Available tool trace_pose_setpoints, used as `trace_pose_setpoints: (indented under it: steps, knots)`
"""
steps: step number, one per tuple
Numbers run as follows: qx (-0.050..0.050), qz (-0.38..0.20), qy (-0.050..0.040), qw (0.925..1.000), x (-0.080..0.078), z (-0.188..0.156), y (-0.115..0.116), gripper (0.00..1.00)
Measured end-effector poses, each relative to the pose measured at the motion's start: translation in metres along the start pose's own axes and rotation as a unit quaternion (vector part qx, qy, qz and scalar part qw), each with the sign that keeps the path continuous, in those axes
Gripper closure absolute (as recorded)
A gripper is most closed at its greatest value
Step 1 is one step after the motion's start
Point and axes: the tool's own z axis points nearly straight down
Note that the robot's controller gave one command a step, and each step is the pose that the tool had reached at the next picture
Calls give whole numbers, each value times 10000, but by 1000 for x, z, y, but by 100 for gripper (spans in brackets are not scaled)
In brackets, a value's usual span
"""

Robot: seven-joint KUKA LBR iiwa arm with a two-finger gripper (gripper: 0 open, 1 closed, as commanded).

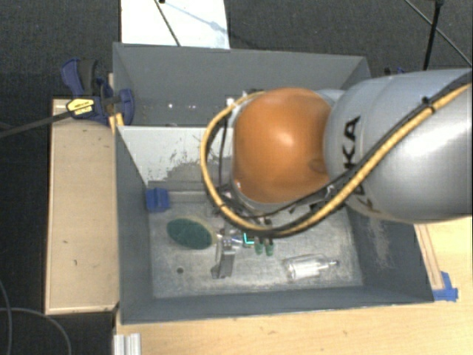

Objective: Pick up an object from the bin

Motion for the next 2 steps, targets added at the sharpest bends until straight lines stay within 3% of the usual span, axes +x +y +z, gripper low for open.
trace_pose_setpoints:
  steps: [1, 2]
  knots:
    - [-1, 1912, -20, 9815, -85, 168, -15, 0]
    - [-9, 1923, -22, 9813, -85, 168, -15, 0]
